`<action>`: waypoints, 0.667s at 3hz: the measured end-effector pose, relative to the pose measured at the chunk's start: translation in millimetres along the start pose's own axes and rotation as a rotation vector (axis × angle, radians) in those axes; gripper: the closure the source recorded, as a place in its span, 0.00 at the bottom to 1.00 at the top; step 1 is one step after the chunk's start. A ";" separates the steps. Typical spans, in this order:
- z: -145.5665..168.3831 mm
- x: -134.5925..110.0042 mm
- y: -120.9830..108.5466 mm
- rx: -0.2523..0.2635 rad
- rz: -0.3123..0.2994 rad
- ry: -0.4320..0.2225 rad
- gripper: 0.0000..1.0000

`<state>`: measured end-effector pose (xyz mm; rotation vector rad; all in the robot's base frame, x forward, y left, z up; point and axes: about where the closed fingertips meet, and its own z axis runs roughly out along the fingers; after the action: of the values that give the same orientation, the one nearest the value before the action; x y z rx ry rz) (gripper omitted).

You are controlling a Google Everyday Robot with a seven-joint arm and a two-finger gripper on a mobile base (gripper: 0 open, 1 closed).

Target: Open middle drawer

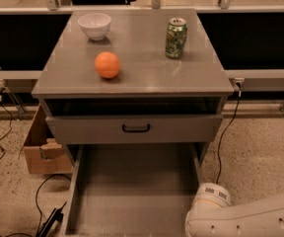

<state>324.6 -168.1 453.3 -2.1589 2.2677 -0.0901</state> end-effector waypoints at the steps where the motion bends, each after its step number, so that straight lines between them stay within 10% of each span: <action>1: 0.0 0.0 0.0 0.000 0.000 0.000 1.00; 2: -0.9 0.7 2.1 0.001 -0.002 0.000 1.00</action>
Offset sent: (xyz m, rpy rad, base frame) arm -0.3679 -0.0781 0.1370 -0.0333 -0.0909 0.3951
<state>322.4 -168.6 454.1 -2.1615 2.2647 -0.0909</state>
